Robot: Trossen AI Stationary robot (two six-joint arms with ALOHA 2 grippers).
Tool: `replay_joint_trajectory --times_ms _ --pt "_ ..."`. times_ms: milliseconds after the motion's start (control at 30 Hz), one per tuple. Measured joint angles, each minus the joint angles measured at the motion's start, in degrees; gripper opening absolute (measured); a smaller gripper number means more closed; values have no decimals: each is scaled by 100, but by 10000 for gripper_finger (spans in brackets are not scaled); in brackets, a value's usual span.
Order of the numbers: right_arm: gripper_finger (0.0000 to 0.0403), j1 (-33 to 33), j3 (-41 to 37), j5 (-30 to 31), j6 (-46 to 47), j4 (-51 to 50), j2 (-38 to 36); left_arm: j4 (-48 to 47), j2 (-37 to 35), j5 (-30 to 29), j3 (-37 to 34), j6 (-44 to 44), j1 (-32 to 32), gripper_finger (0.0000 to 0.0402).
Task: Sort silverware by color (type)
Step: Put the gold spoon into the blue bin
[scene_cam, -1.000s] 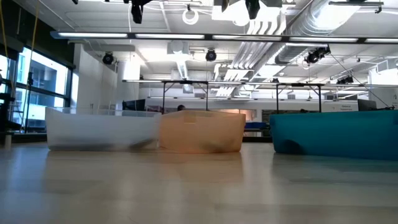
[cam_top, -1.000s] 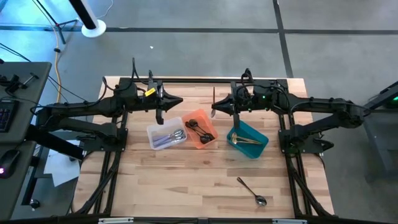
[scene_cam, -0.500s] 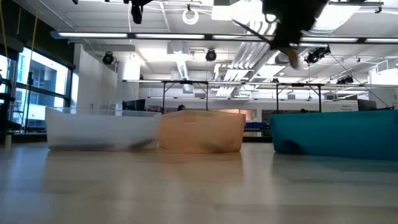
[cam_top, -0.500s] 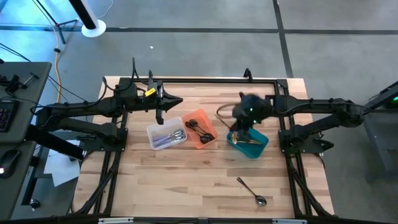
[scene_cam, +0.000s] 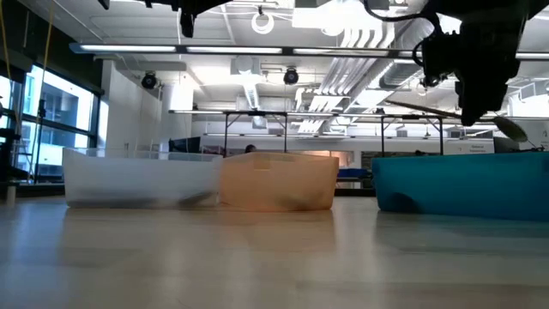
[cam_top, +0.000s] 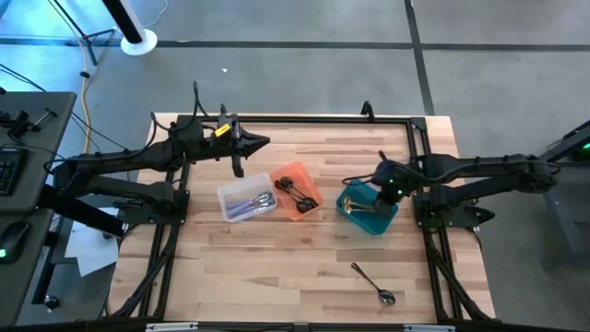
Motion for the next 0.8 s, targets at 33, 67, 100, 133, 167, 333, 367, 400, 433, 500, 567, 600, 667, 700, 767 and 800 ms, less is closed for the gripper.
replay_joint_trajectory --times_ms 33,67,100,133,167,333,367,400,433,500,567,600,667,700,767,800 --pt "0 0 40 -17 50 -95 41 -1 0 1 0 0 13 0" --pt "0 0 86 -45 104 -134 113 1 0 1 0 1 30 0" --pt "0 0 123 -89 152 -122 200 1 0 1 0 2 38 0" --pt "0 0 152 -119 228 -123 307 0 0 1 0 2 41 0" --pt "0 0 177 -120 277 -128 421 0 0 1 0 2 45 0" --pt "0 0 189 -126 -96 -174 1089 2 0 3 0 6 71 0" --pt "0 0 189 -124 -243 -186 1211 0 0 3 0 22 74 0" --pt "0 0 191 -126 -382 -201 1321 0 0 3 0 50 75 0" --pt "0 0 191 -126 -513 -198 1419 0 0 3 0 58 75 0" --pt "0 0 194 -124 -823 -200 1536 0 0 3 0 57 75 0" --pt "0 0 236 -100 -1138 -266 1612 0 0 3 0 57 75 0" --pt "0 0 280 -50 -1283 -344 1643 2 0 5 0 57 75 0" --pt "0 0 397 63 -1629 -502 1693 0 0 5 0 57 75 0" --pt "0 0 446 124 -1829 -563 1714 0 0 5 0 57 75 0" --pt "0 0 527 175 -2219 -789 1781 0 0 5 0 57 75 0" --pt "0 0 540 195 -2433 -866 1821 -1 0 5 0 57 75 0"
